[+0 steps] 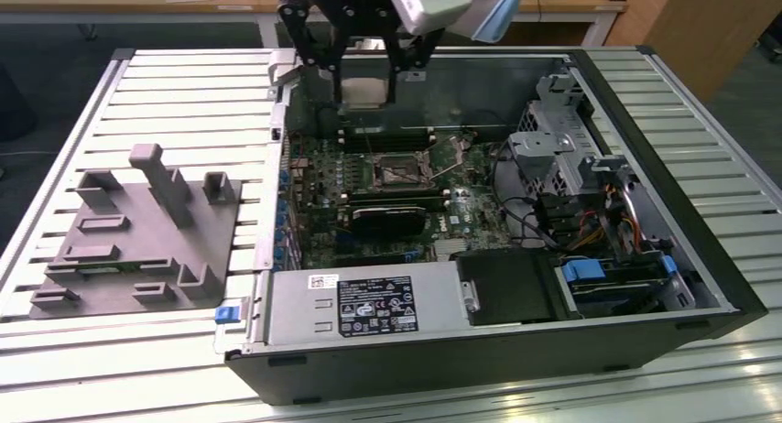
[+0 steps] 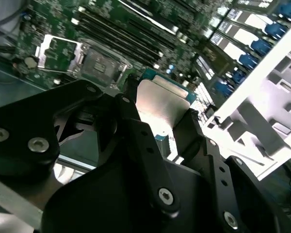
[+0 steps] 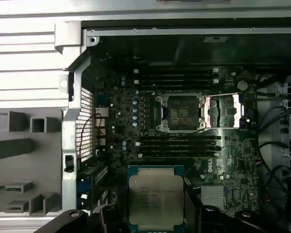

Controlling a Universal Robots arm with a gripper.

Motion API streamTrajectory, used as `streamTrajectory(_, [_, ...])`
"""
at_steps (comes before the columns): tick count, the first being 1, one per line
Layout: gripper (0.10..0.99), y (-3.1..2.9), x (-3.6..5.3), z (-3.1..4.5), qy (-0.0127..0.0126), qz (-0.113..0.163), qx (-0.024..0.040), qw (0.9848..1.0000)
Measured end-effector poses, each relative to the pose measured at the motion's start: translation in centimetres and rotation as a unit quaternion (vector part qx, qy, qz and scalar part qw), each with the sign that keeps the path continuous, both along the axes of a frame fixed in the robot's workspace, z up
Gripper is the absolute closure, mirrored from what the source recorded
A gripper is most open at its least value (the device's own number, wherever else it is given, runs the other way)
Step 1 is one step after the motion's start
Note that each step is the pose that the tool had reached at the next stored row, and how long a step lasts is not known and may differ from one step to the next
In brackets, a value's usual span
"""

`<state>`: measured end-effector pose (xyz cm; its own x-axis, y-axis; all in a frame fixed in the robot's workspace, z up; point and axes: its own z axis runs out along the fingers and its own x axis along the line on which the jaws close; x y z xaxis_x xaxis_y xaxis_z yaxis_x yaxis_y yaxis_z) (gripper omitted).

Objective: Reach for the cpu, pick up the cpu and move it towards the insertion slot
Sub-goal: 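Pick up the cpu and move it towards the insertion slot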

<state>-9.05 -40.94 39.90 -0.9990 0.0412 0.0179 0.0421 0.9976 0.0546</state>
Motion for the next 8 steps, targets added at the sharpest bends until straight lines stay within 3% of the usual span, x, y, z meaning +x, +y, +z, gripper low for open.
streamTrajectory(8, [0.545, 0.03, 3.44, -0.06, 0.0012, 0.0, 0.0, 1.0])
